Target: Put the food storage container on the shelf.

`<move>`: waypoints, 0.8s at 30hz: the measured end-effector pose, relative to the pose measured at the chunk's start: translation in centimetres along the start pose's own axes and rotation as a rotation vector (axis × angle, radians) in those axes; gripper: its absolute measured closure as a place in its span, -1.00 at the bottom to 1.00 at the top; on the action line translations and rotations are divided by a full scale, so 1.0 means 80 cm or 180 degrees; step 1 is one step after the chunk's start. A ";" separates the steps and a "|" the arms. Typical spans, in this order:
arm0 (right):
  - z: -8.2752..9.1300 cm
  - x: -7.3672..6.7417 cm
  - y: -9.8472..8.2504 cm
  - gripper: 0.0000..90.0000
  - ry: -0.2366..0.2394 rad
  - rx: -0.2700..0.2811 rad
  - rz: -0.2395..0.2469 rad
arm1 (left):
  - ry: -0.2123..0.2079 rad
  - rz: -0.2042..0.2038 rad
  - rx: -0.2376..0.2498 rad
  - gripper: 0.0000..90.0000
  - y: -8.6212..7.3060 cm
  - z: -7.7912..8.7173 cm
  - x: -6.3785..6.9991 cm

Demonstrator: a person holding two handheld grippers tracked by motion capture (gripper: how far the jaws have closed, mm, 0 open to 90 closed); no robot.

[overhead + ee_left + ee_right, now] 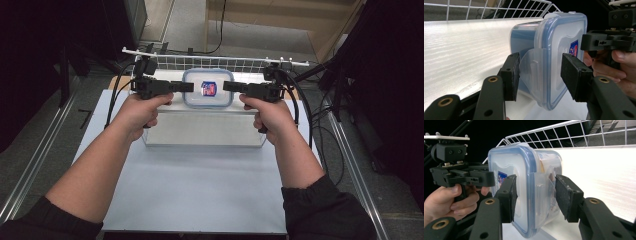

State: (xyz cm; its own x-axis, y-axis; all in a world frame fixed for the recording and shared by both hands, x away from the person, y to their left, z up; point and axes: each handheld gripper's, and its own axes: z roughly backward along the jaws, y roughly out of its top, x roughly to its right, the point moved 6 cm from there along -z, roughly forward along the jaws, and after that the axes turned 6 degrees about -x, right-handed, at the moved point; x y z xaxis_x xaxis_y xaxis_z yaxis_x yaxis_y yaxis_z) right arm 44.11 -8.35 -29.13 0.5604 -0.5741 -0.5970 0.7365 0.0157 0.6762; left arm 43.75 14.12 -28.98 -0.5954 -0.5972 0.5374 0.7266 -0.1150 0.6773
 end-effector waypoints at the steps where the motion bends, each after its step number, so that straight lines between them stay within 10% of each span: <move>1: -0.001 0.001 0.000 0.20 0.0007 -0.0001 -0.0018 | 0.0006 0.0016 0.0004 0.13 0.001 0.000 -0.001; 24: -0.023 0.021 0.009 0.01 -0.0164 0.0064 -0.0194 | 0.0171 0.0178 0.0185 -0.06 0.010 -0.019 -0.014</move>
State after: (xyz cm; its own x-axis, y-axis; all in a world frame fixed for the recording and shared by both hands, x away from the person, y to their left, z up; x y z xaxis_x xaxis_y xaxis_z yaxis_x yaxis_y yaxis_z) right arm 46.29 -7.82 -30.41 0.4940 -0.6148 -0.6147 0.7607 -0.0367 0.6481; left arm 45.53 13.47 -29.82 -0.5341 -0.6434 0.5485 0.7363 -0.0351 0.6758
